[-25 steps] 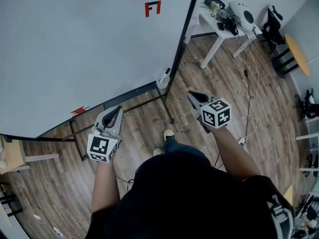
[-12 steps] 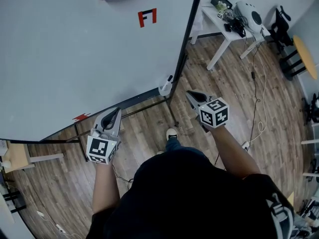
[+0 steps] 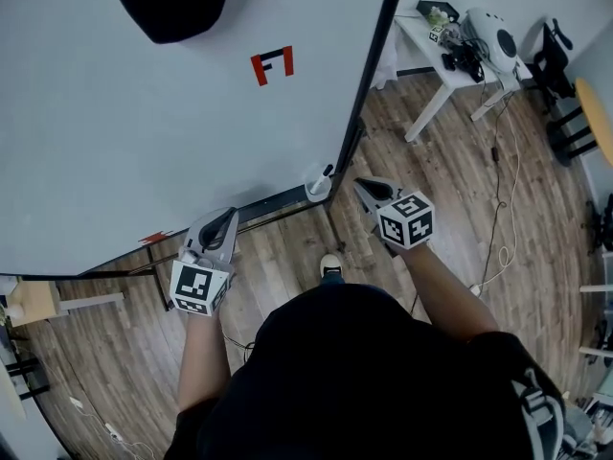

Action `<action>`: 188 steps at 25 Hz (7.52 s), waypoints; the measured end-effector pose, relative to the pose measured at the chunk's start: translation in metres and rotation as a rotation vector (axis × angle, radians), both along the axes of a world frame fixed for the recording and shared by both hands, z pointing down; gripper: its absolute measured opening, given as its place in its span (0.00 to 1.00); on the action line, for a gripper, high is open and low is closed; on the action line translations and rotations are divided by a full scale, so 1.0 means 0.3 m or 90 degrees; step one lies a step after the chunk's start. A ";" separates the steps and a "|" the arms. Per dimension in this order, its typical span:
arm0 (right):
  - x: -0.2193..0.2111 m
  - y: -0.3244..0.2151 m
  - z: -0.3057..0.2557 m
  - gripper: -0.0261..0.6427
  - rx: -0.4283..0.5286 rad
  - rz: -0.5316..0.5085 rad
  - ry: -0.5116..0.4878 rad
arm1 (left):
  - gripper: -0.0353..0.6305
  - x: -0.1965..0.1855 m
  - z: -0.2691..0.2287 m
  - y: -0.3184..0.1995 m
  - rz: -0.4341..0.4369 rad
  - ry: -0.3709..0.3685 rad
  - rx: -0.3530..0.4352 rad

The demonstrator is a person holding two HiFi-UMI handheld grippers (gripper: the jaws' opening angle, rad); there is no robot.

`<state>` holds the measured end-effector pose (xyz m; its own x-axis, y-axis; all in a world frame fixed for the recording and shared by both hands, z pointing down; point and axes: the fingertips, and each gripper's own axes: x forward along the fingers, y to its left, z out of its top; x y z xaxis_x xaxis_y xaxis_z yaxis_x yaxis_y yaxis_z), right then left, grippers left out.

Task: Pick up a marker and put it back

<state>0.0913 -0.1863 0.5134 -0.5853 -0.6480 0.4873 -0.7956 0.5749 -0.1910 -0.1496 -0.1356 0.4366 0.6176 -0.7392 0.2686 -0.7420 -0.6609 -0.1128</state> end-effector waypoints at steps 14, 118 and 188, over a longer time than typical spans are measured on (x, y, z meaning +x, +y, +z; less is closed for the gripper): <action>-0.022 -0.134 0.101 0.04 -0.034 -0.044 -0.009 | 0.07 0.033 0.028 -0.107 -0.022 -0.002 -0.022; 0.024 -0.093 -0.049 0.13 -0.001 -0.012 -0.003 | 0.07 0.077 0.020 -0.081 0.037 0.033 -0.020; -0.213 -0.228 0.479 0.13 -0.068 -0.168 0.078 | 0.07 -0.007 0.187 -0.062 -0.090 0.033 -0.115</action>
